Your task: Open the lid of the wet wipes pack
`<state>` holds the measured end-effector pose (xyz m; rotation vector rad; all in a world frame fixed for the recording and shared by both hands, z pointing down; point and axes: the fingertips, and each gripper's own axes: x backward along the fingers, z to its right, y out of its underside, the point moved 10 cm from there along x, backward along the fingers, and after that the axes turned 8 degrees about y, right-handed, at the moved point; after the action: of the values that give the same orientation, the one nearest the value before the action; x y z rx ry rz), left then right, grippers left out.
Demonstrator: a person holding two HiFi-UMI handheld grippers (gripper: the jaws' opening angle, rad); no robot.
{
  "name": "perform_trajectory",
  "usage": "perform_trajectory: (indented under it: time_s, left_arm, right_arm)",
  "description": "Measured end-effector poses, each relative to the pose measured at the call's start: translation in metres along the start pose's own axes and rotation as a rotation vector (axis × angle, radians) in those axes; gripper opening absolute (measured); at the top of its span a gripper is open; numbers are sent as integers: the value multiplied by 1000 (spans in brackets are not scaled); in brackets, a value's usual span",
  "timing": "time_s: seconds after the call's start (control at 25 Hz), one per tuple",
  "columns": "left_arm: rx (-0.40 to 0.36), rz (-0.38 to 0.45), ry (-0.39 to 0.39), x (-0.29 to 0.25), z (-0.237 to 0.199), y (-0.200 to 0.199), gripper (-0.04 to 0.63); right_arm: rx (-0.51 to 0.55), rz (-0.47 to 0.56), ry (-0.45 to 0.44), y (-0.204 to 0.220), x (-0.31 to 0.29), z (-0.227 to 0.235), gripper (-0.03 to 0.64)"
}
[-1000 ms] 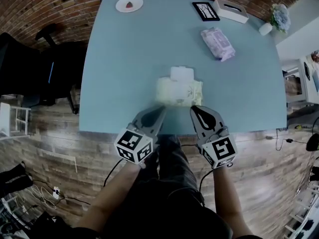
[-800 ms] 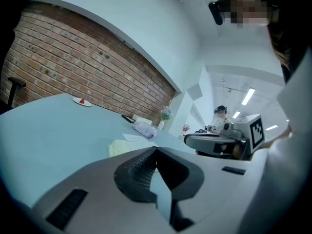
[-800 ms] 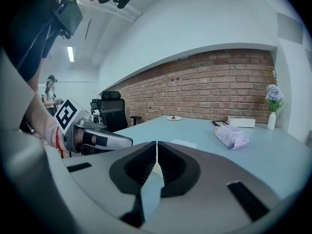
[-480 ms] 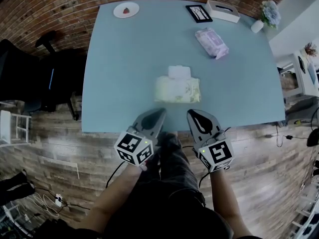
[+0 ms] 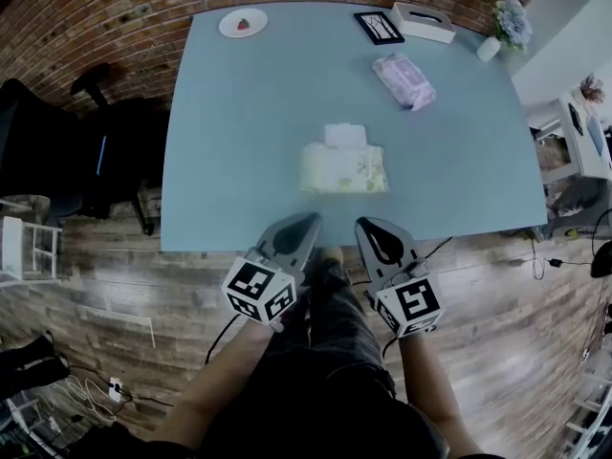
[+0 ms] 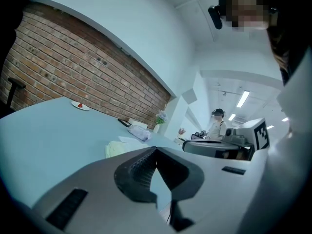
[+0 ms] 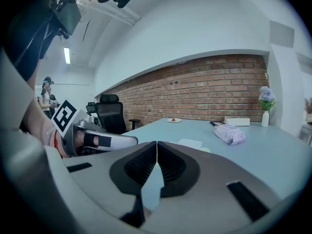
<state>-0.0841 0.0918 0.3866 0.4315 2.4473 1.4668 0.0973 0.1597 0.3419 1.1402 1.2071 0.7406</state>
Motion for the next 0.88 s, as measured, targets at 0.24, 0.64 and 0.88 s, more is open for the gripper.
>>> perform_trajectory:
  time_s: [0.24,0.64,0.88]
  left_arm:
    - [-24,-4,13,9,5,4,12]
    - [-26,-8,33,21,11,11,12]
    - [-32,-2,35,27,11,10,12]
  right_arm:
    - [-30,12,3,2,8,-12,25]
    - [-56,29,33,11,21,-33,25]
    - [-53,47,33,9,23,-40,25]
